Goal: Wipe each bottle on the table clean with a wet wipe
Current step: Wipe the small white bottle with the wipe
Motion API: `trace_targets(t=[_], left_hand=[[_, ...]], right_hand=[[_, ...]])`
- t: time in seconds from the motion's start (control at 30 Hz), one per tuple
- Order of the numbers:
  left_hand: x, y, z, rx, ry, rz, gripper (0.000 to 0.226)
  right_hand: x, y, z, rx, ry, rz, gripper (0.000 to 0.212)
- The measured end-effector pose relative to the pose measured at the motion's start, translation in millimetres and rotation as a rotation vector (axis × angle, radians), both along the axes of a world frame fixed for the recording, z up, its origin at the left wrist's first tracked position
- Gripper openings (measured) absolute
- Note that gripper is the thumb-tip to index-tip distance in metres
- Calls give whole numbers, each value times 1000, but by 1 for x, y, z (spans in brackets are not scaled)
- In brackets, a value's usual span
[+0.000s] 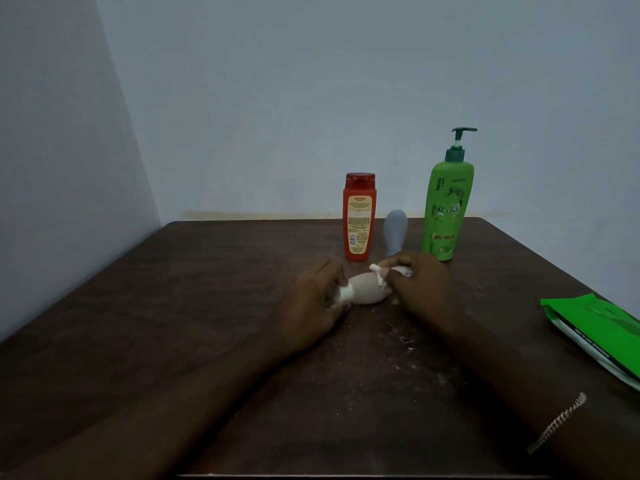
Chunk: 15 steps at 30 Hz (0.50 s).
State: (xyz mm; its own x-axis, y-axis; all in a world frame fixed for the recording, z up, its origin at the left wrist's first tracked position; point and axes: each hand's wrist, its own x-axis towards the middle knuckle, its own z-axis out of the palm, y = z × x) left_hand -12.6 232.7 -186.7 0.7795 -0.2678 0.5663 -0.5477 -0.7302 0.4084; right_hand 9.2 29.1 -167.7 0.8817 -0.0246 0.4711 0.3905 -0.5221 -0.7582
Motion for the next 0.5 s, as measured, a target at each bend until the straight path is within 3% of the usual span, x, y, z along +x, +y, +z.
trace_targets(t=[0.1,0.2,0.4,0.5], left_hand=[[1,-3,-1,27,-23,-4,36],[2,-2,-1,-28,25,7,38],[5,-1,3,-321,206,84,14],[9,1,5,-318,297,127,22]], right_hand=[[5,-1,-1,105,143,42,5],[10,-3,-4,129,147,38,11],[9,-4,-3,123,149,68,8],[8,-4,0,100,173,94,4]])
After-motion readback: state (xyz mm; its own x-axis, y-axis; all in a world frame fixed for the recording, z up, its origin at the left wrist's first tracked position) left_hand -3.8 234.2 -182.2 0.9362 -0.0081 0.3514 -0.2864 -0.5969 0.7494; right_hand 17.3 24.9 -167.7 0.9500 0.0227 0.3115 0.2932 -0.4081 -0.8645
